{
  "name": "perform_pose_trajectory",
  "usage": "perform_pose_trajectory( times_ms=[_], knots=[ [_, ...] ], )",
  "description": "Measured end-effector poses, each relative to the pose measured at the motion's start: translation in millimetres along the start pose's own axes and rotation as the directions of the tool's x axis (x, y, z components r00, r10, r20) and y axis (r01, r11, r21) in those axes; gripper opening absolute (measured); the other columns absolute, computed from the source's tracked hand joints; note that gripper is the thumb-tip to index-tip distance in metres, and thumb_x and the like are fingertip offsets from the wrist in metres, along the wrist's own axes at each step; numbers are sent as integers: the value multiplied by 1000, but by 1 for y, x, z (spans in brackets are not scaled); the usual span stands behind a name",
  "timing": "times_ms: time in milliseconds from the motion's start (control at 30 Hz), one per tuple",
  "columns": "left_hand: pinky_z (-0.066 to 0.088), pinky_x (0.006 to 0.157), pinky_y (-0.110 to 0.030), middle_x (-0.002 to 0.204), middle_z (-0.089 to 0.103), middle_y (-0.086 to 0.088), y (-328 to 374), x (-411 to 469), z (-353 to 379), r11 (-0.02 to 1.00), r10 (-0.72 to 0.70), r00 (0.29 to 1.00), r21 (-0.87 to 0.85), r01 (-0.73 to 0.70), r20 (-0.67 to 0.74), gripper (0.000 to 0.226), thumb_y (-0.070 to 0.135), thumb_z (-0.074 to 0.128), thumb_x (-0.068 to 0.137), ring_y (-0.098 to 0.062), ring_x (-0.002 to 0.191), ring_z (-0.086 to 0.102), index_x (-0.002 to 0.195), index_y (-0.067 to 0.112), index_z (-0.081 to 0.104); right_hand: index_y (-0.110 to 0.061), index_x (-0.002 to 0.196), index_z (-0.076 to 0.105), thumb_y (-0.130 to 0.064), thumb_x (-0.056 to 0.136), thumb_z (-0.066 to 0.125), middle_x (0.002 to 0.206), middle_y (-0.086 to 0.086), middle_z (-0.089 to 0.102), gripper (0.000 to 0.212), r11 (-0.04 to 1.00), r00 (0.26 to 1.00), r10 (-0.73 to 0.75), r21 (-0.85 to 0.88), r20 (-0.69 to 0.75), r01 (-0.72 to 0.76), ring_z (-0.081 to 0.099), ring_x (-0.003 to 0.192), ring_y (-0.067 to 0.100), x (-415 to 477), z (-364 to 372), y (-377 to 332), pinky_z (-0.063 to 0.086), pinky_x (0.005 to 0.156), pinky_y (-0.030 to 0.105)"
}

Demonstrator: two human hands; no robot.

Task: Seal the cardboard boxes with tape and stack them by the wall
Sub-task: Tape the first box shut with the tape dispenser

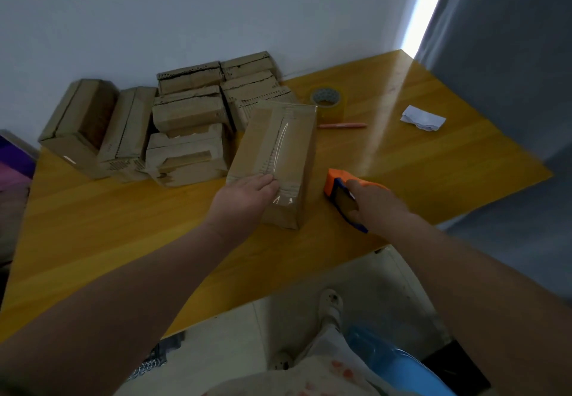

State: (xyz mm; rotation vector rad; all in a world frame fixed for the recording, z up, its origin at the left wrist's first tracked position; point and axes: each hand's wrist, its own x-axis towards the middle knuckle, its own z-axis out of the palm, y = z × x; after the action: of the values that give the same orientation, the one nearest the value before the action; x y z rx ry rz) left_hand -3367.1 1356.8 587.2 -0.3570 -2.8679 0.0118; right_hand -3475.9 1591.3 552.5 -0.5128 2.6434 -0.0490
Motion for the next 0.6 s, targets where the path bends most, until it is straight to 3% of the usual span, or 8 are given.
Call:
perform_pose_trajectory(
  times_ms=[67, 133, 233, 333, 467, 533, 600],
  knots=[
    [57, 60, -35, 97, 74, -11, -2, 2, -7, 1000, 20, 1000, -13, -20, 1, 53, 4, 93, 47, -28, 80, 72, 96, 7, 75, -25, 143, 32, -25, 93, 58, 118, 7, 54, 56, 999, 998, -8, -40, 58, 11, 57, 100, 27, 0, 1, -2, 52, 77, 38],
    [57, 59, -35, 97, 73, -10, -7, 9, -19, 999, -4, 999, -53, 2, -37, 46, 3, 88, 55, -28, 79, 71, 99, 8, 74, -29, 145, 33, -31, 94, 58, 131, 7, 48, 56, 999, 1000, -31, -19, 0, 31, 53, 112, 28, -2, -14, -6, 50, 85, 39],
    [56, 62, -38, 92, 70, -11, -15, 30, -53, 987, -54, 995, -155, 41, -80, 23, 6, 59, 83, -30, 80, 67, 103, 10, 70, -33, 148, 31, -30, 93, 60, 147, 4, 39, 62, 945, 936, -157, 228, -315, 235, 45, 128, 27, -7, -50, -22, 47, 96, 41],
    [49, 67, -37, 90, 67, -11, -26, 59, -85, 987, -118, 989, -124, 106, -92, 21, 6, 51, 89, -31, 85, 62, 99, 13, 69, -30, 148, 35, -21, 94, 60, 148, -2, 41, 60, 736, 813, -300, 421, -499, 530, 42, 131, 15, -17, -88, -49, 39, 102, 32],
    [45, 70, -33, 97, 67, -8, -31, 82, -103, 985, -164, 986, -44, 166, 42, 24, 15, 43, 96, -29, 94, 60, 101, 16, 67, -36, 129, 55, -17, 99, 51, 110, -27, 55, 36, 533, 868, -355, 687, -348, 494, 52, 97, -11, -29, -104, -71, 43, 80, 13],
    [42, 69, -30, 96, 66, -8, -28, 81, -95, 980, -176, 980, -80, 183, 94, 23, 13, 44, 95, -28, 93, 60, 96, 15, 66, -42, 114, 58, -17, 100, 50, 107, -24, 59, 30, 466, 898, -365, 787, -246, 405, 55, 98, -7, -30, -98, -71, 48, 78, 17],
    [48, 77, -34, 98, 68, -8, -21, 77, -84, 970, -206, 977, -120, 212, 59, 22, 15, 47, 94, -28, 94, 61, 100, 14, 67, -43, 109, 57, -18, 100, 51, 111, -18, 61, 28, 432, 922, -338, 839, -189, 331, 57, 104, 2, -29, -89, -70, 52, 82, 26]
  ],
)
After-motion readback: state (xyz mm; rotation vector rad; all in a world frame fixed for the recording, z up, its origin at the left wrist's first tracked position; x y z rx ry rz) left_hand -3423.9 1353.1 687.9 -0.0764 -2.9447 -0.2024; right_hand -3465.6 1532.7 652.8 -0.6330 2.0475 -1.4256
